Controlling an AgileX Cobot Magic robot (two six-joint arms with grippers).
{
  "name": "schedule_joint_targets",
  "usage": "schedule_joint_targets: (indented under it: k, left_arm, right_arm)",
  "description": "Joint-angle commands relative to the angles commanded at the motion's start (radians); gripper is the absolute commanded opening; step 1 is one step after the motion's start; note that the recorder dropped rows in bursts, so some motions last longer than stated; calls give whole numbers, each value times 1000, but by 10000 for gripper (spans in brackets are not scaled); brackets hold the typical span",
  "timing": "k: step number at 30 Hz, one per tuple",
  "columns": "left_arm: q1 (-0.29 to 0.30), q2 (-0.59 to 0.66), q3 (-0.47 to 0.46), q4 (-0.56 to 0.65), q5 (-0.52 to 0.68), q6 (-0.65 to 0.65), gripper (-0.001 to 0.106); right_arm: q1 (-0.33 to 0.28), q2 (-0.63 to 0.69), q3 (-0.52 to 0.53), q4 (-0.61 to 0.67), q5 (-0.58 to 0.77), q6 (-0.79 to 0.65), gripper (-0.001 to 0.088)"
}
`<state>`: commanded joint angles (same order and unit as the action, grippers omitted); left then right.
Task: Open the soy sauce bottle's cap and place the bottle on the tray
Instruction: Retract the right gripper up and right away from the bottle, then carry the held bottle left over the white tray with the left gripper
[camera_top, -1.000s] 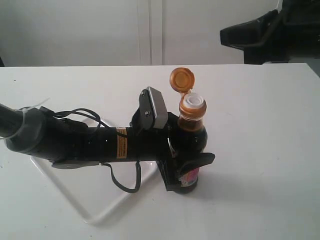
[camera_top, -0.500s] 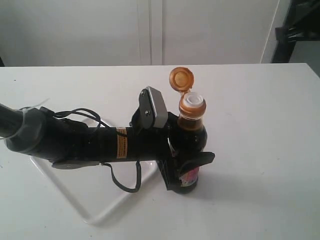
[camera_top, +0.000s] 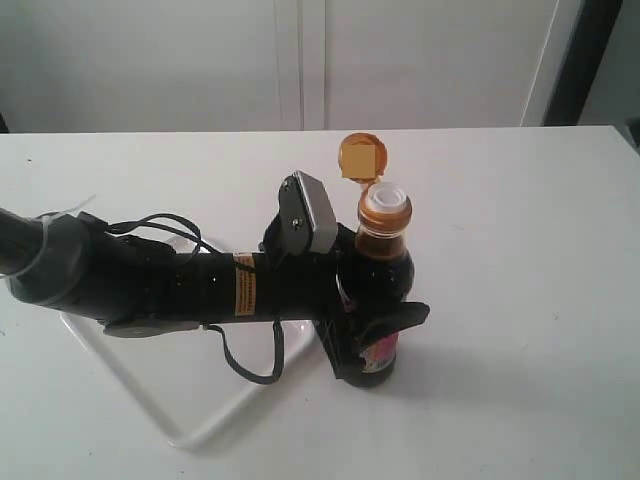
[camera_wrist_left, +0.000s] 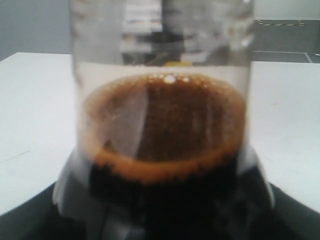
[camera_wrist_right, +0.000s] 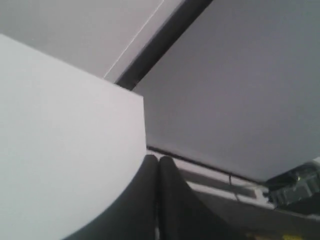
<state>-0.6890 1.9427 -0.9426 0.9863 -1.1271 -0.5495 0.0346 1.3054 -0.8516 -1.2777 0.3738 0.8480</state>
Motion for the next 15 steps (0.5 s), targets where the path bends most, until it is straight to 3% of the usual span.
schedule_joint_targets:
  k: [3,5,12,15]
  left_arm:
    - [0,0,0,0,-1,-4,0]
    - [0,0,0,0,-1,-4,0]
    - [0,-24,0,-14,-1,-56,0]
    - [0,-76,0,-15,10,-56,0]
  right_arm:
    - [-6,29,0,495,15,-395,0]
    - [-6,36,0,725,25,-588,0]
    - [-6,29,5,1179,118,-730,0]
    - [-6,27,6,1400,227,-937,0]
